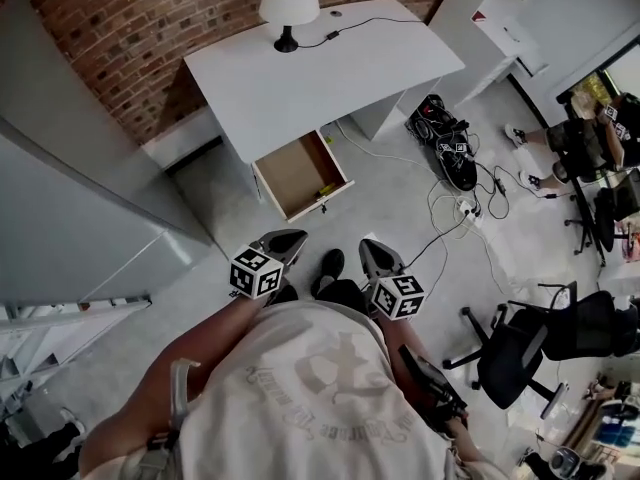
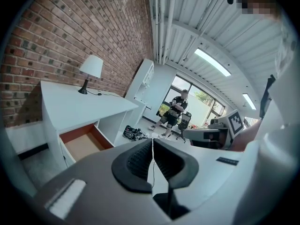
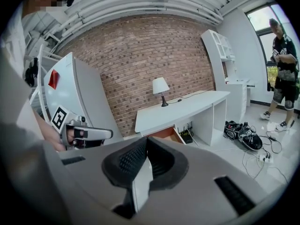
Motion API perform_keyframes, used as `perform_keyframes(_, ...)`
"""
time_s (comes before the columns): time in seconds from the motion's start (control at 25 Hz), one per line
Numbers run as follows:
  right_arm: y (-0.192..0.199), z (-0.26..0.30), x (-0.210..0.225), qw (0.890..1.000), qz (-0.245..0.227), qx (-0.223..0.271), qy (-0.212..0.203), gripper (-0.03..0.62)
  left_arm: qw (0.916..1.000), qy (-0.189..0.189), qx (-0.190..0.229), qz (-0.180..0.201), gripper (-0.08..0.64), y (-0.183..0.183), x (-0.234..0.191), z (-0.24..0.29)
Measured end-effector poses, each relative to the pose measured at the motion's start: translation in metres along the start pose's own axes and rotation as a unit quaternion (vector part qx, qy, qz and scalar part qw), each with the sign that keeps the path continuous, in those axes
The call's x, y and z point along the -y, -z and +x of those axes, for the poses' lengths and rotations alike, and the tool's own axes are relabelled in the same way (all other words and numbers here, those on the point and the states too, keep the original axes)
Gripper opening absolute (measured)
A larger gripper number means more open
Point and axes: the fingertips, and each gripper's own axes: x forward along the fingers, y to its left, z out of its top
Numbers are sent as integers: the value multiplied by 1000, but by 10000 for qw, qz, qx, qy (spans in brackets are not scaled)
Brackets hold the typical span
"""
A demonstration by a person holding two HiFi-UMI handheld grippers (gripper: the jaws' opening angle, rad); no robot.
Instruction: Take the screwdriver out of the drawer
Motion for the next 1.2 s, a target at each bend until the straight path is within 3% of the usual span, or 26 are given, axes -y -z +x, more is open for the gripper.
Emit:
perform_keyframes(0.36,-9,34,22,9997,99,18,-211,6,9997,-208,-123,25,12,-11,-25,20)
perform_keyframes(1.2,-75,118,124,9977,160,57,-653,6,9984,-403,-331,223,12,-87,-76,131)
